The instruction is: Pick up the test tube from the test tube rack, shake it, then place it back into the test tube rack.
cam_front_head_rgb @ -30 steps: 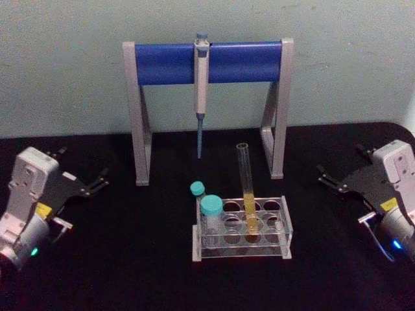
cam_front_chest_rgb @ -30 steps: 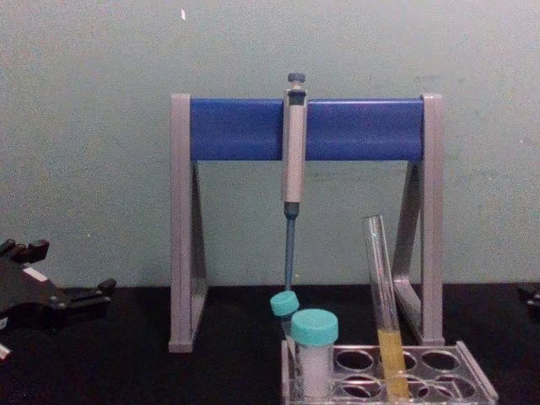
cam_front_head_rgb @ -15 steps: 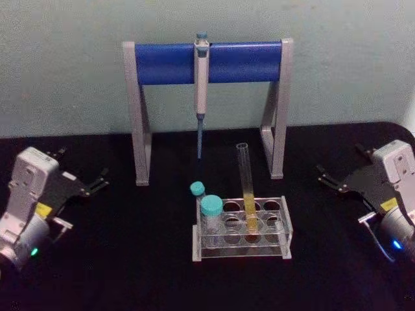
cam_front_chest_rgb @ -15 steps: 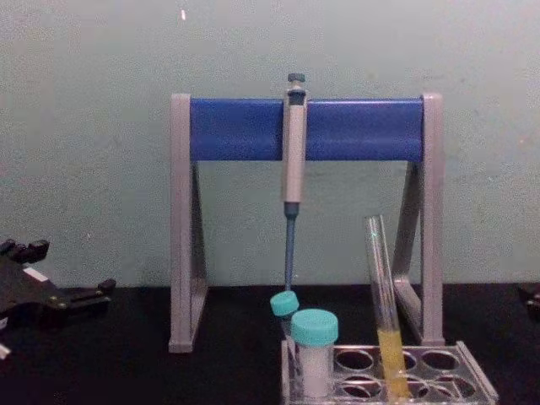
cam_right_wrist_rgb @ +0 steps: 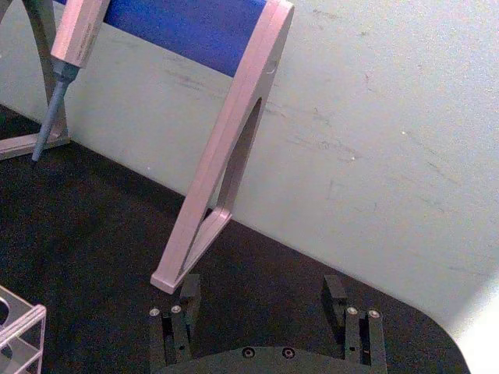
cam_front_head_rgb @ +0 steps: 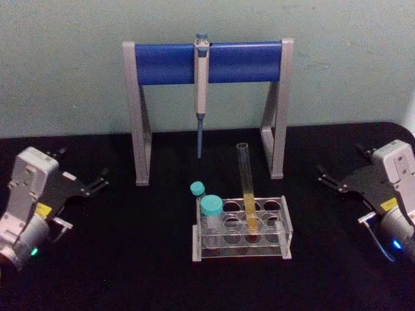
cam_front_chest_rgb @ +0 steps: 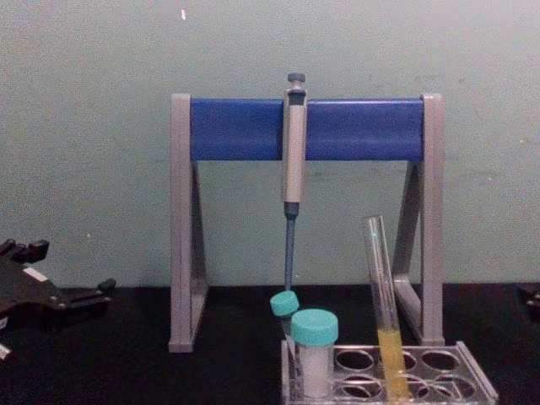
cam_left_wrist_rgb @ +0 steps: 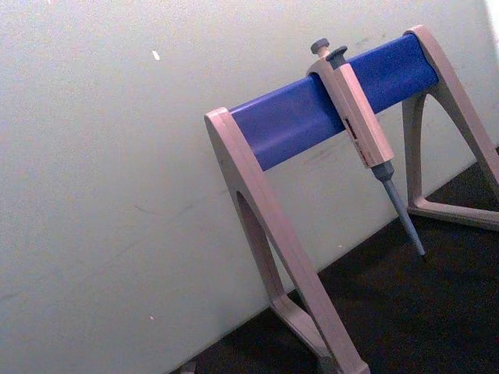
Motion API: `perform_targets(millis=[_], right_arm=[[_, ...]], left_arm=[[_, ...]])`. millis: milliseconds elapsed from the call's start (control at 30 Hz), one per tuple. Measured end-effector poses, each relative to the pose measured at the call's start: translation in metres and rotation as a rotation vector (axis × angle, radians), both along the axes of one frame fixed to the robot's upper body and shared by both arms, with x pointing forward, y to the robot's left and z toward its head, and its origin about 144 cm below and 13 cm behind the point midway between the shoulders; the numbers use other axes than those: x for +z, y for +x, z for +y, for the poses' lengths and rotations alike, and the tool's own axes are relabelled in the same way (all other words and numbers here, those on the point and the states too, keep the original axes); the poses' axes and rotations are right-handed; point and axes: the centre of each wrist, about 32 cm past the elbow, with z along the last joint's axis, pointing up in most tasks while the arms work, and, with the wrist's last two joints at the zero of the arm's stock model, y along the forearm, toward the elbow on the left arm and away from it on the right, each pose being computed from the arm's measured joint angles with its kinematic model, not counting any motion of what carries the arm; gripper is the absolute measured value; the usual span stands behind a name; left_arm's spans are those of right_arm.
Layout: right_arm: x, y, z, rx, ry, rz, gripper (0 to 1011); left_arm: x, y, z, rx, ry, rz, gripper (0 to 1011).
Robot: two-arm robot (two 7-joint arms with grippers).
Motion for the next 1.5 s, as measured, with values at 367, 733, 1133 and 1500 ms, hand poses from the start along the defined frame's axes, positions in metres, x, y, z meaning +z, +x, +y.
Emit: perform_targets(millis=[367,733,1133,1500], right_arm=[[0.000,0.000,0.000,0.000,0.000,0.000,1000],[0.001,-0.002,0.000,0.011,0.005,-0.001,1000],[0.011,-0.012,0.006,0.093,0.063,0.019,1000],[0.022,-0.016,0.011,0.243,0.212,0.098,1000]], left_arm=[[0.000,0.000,0.000,0.000,0.000,0.000,1009],[0.000,0.000,0.000,0.000,0.000,0.000,1009],[0.000,0.000,0.000,0.000,0.000,0.000,1010],[0.000,0.000,0.000,0.000,0.000,0.000,1010]])
